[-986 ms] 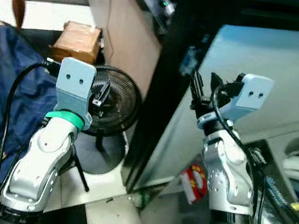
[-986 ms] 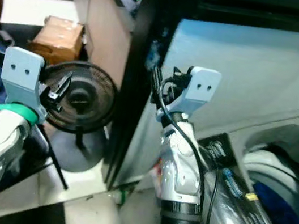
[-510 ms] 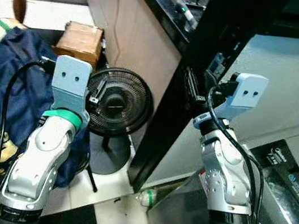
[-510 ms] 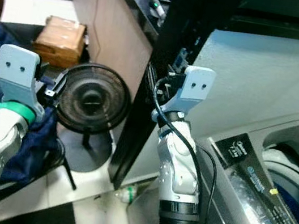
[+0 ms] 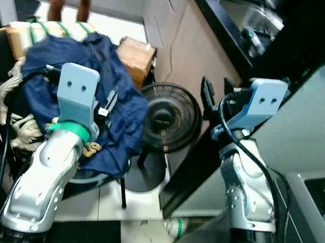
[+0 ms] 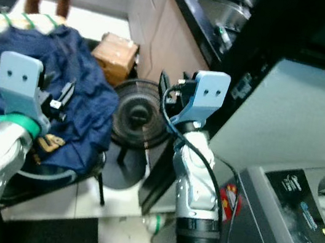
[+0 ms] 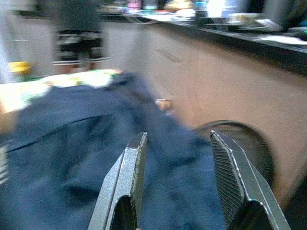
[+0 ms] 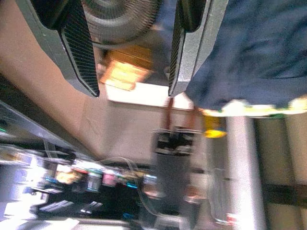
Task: Clothes washing
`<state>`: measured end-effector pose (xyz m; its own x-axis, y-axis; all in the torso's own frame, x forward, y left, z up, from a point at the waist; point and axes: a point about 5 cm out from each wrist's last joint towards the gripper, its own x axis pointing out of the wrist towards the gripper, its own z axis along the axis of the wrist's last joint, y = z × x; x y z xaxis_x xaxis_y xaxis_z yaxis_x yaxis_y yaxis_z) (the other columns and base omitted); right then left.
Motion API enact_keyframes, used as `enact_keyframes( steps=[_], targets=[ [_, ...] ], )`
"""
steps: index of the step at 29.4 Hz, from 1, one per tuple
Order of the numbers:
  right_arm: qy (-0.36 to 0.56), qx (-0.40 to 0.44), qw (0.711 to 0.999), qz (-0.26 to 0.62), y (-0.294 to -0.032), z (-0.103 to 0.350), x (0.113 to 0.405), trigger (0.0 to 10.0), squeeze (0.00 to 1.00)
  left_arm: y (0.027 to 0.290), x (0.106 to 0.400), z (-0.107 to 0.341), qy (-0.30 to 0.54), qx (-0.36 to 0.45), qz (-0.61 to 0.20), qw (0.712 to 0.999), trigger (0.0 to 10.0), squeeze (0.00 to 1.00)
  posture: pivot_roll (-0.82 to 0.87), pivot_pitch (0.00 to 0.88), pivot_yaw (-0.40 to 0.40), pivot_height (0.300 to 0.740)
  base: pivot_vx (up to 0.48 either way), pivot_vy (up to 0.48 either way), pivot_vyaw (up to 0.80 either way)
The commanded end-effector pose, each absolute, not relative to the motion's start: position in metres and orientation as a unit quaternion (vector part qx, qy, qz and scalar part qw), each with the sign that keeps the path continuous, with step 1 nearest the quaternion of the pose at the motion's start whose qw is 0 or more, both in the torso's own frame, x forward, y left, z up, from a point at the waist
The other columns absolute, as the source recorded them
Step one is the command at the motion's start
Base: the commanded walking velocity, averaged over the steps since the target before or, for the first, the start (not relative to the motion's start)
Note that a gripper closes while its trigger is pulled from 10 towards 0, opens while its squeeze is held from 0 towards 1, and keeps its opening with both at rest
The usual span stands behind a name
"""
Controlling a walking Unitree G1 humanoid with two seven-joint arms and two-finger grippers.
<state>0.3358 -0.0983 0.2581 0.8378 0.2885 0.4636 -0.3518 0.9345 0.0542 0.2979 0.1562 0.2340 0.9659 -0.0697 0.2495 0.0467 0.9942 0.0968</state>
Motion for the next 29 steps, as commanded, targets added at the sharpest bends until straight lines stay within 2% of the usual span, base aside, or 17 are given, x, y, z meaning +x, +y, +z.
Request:
enact_keyframes(
  steps=[1, 5, 11, 29],
  targets=[
    [-0.227, 0.064, 0.959, 0.155, -0.106, 0.256, 0.337, 10.0, 0.0, 0.152, 0.299, 0.232, -0.121, 0.039, -0.038, 0.991, 10.0, 0.0, 0.05, 0.037, -0.086, 0.74, 0.0, 0.0, 0.8],
    [-0.23, 0.067, 0.958, 0.155, -0.105, 0.257, 0.337, 10.0, 0.0, 0.152, 0.301, 0.234, -0.123, 0.035, -0.035, 0.991, 10.0, 0.0, 0.05, 0.036, -0.086, 0.74, 0.0, 0.0, 0.8],
    [-0.234, 0.092, 0.955, 0.159, -0.105, 0.258, 0.337, 10.0, 0.0, 0.152, 0.303, 0.235, -0.127, 0.03, -0.032, 0.991, 10.0, 0.0, 0.05, 0.032, -0.088, 0.74, 0.0, 0.0, 0.0],
    [-0.211, 0.088, 0.96, 0.164, -0.104, 0.246, 0.337, 10.0, 0.0, 0.153, 0.302, 0.223, -0.113, 0.004, -0.026, 0.993, 10.0, 0.0, 0.06, 0.024, -0.077, 0.74, 0.0, 0.0, 0.0]
  ],
)
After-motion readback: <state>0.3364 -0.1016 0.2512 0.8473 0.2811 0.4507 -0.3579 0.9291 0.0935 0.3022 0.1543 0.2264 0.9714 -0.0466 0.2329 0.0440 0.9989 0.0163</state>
